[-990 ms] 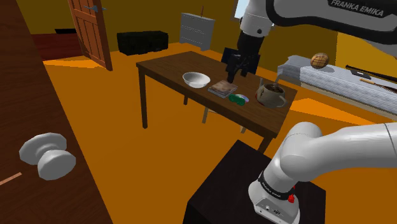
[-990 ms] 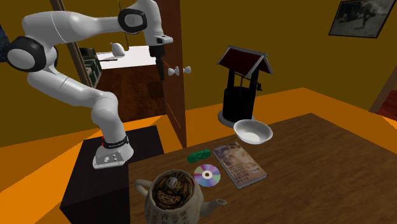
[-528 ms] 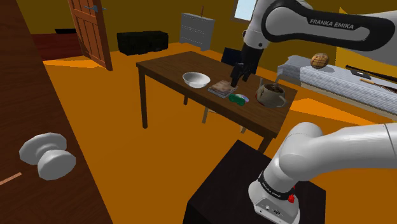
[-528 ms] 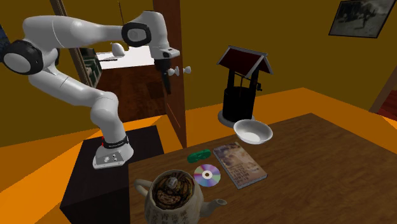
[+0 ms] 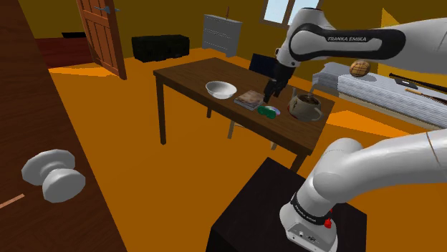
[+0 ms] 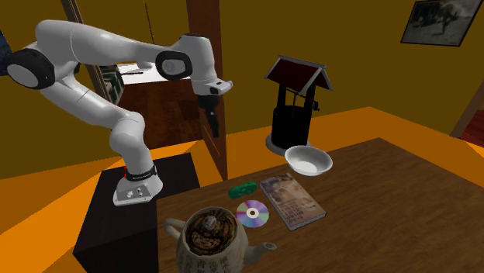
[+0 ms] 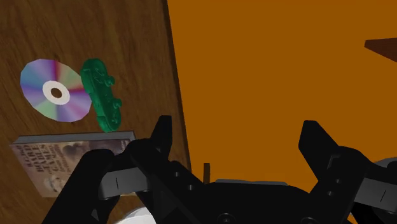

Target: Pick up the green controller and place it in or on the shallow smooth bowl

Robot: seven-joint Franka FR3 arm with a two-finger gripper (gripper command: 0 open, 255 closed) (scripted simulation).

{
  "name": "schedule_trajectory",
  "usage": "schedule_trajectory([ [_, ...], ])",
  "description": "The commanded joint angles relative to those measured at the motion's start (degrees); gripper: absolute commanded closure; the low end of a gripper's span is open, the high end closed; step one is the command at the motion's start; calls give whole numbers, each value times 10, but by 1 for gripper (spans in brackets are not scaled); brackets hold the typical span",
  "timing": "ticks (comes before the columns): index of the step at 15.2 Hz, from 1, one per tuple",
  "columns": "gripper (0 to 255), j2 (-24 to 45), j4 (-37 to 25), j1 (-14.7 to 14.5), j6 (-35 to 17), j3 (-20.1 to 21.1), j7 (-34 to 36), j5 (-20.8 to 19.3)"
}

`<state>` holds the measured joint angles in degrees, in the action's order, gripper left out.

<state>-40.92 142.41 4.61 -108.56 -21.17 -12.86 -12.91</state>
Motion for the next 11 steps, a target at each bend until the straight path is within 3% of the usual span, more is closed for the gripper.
schedule_trajectory([
  [1,0,24,4,2,-32,-31,-28,-7],
  [6,0,104,-13,-8,-106,-112,-104,-3],
  [11,0,207,-49,-39,-173,-203,-199,41],
])
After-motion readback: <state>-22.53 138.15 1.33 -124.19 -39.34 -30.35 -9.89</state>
